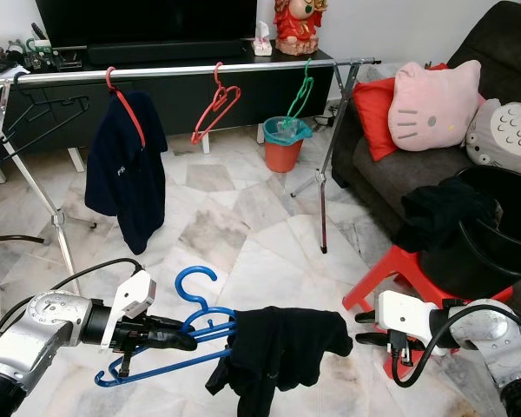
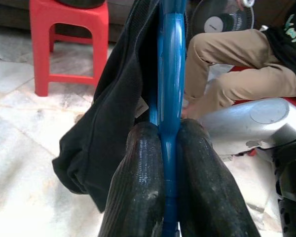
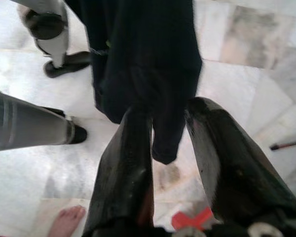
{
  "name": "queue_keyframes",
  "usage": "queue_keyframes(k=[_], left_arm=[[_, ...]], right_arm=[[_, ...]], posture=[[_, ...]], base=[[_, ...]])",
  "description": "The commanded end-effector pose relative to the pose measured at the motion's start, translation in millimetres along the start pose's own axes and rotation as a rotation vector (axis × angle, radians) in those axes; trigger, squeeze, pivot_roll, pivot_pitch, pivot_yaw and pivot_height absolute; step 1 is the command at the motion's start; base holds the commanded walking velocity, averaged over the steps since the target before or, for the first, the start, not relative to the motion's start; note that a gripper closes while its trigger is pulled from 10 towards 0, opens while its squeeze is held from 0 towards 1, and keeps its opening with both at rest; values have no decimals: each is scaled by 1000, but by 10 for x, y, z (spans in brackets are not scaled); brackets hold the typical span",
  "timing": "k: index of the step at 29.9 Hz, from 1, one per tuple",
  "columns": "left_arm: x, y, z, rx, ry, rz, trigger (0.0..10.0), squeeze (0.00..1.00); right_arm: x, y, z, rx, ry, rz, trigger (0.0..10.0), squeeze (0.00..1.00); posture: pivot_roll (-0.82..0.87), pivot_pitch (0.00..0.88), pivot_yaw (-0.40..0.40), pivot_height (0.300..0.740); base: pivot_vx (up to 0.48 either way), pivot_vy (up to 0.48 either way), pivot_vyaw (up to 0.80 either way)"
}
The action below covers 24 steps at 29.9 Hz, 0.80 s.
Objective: Hang hanger
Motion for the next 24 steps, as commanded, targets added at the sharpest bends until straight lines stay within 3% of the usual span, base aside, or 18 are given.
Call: queue_keyframes(k=[1, 5, 6, 7, 8, 9, 24], left_arm=[[-37, 19, 187, 52, -36, -17, 10000, 0], [-50, 20, 204, 54, -35, -22, 10000, 0], [-49, 14, 217, 55, -39, -27, 10000, 0], [-49, 9, 227, 55, -42, -30, 10000, 0], [-52, 2, 236, 55, -44, -35, 10000, 0], [-53, 0, 236, 55, -43, -38, 10000, 0], [-50, -48, 323, 66, -60, -64, 10000, 0]], right_arm=[[17, 30, 23, -12, -11, 31, 10000, 627], [54, 20, 30, -14, -17, 23, 10000, 545], [64, 28, 27, -11, -16, 33, 10000, 196], [71, 35, 25, -8, -15, 41, 10000, 196], [86, 40, 24, -7, -12, 48, 10000, 43], [100, 43, 20, -5, -9, 51, 10000, 0], [387, 83, -16, 71, -25, 15, 10000, 0]], posture=[[-57, 0, -66, 740], [-55, 0, -65, 740], [-52, 0, -66, 740], [-52, 0, -66, 740], [-49, 0, -66, 740], [-50, 0, -65, 740], [-30, 0, -72, 740]], base=[[0, 0, 0], [0, 0, 0], [0, 0, 0], [0, 0, 0], [0, 0, 0], [0, 0, 0], [0, 0, 0]])
Point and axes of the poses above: a point about 5 cm out from each wrist's last joint towards the gripper, its own x axis pointing out of the wrist towards the gripper, its own z axis along the axis of the wrist's last joint, y = z × x, the point moved 4 cm from there along x, pointing out of the wrist towards the gripper
